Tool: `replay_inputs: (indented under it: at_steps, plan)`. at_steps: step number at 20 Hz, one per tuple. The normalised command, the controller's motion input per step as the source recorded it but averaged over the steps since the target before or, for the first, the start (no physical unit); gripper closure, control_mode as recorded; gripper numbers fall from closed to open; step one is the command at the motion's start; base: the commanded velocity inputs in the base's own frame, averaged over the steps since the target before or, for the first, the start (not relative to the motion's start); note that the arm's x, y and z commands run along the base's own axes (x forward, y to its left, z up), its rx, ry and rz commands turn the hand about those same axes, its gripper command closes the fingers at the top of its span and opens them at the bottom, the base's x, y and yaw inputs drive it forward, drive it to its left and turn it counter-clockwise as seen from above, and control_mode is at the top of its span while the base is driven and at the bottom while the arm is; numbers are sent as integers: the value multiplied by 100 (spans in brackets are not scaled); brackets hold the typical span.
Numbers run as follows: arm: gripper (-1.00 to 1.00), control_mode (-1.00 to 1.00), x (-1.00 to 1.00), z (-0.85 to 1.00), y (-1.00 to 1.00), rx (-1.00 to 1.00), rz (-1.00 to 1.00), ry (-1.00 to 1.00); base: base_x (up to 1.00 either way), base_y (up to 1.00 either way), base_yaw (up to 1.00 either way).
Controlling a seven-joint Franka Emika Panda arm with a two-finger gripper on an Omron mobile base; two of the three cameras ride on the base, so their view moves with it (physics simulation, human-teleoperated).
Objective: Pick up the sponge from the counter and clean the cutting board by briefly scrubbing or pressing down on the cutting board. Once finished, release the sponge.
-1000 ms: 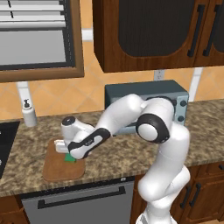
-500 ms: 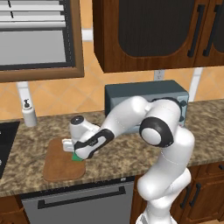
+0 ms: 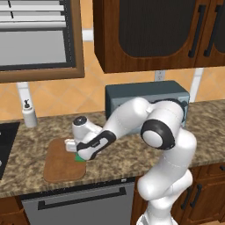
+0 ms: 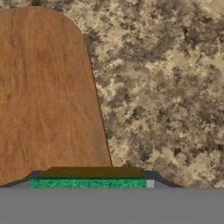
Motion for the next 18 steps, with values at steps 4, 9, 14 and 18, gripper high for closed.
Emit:
replay_inputs:
  at_steps: [4, 9, 14, 18]
  plan:
    - [100, -100, -16, -53, -89, -1, 0, 0, 0, 0, 0]
    - [100, -100, -45, 37, -29, 7, 0, -5, 0, 0, 0]
    - [100, -100, 9, 99, 8, 10, 0, 2, 0, 0, 0]
    - [100, -100, 34, 37, 47, 1, 1, 9, 0, 0, 0]
